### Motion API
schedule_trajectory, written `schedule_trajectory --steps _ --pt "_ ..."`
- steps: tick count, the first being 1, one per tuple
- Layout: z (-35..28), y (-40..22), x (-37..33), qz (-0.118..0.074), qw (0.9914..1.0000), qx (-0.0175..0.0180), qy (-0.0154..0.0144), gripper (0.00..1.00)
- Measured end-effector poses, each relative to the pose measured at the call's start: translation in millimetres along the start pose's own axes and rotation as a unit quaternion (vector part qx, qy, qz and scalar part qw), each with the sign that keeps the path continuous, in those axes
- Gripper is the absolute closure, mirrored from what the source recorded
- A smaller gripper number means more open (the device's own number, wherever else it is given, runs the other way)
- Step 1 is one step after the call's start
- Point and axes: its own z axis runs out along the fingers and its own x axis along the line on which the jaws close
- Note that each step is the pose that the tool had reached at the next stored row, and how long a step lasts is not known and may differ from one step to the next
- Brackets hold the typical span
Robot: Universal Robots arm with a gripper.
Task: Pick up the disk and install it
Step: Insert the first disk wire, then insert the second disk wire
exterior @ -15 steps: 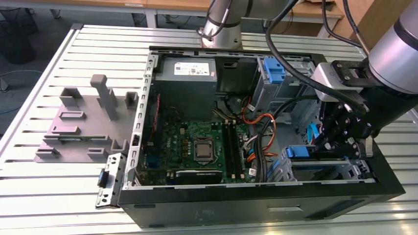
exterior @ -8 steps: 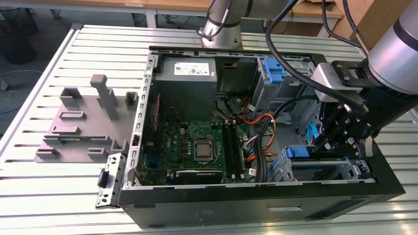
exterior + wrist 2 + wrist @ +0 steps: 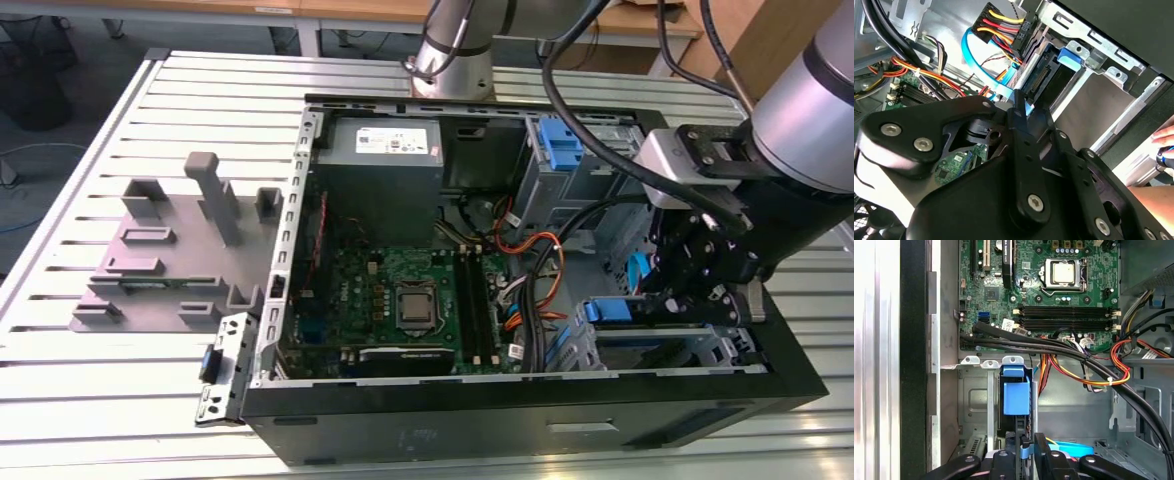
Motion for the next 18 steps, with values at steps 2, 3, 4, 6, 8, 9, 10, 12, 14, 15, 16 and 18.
schedule_trajectory --steps 2,3,4,6,8,9,10,12,14,15,16,18 --pt "-1.9 0.0 -0.1 0.000 1.00000 0.0000 -0.0002 0.71" --pt "-4.4 0.0 -0.2 0.000 1.00000 0.0000 -0.0002 0.71" --pt "-7.6 0.0 -0.3 0.000 1.00000 0.0000 -0.0001 0.71" --pt "-13.7 0.0 -0.5 0.000 1.00000 0.0000 -0.0001 0.71" --pt "-18.3 0.0 -0.7 0.000 1.00000 0.0000 -0.0001 0.71" --pt "-18.7 0.0 -0.7 0.000 1.00000 0.0000 -0.0001 0.71" --pt "-18.7 0.1 -0.7 0.000 1.00000 0.0000 -0.0001 0.71" --pt "-18.8 0.0 -0.7 0.000 1.00000 0.0000 -0.0002 0.71" --pt "-20.0 0.0 -0.7 0.000 1.00000 0.0000 -0.0001 0.71" --pt "-21.0 0.1 -0.8 0.000 1.00000 0.0000 -0.0001 0.71" --pt "-21.0 0.0 -0.8 0.000 1.00000 0.0000 -0.0001 0.71" --pt "-21.2 -0.6 -0.8 0.000 1.00000 0.0000 0.0001 0.71"
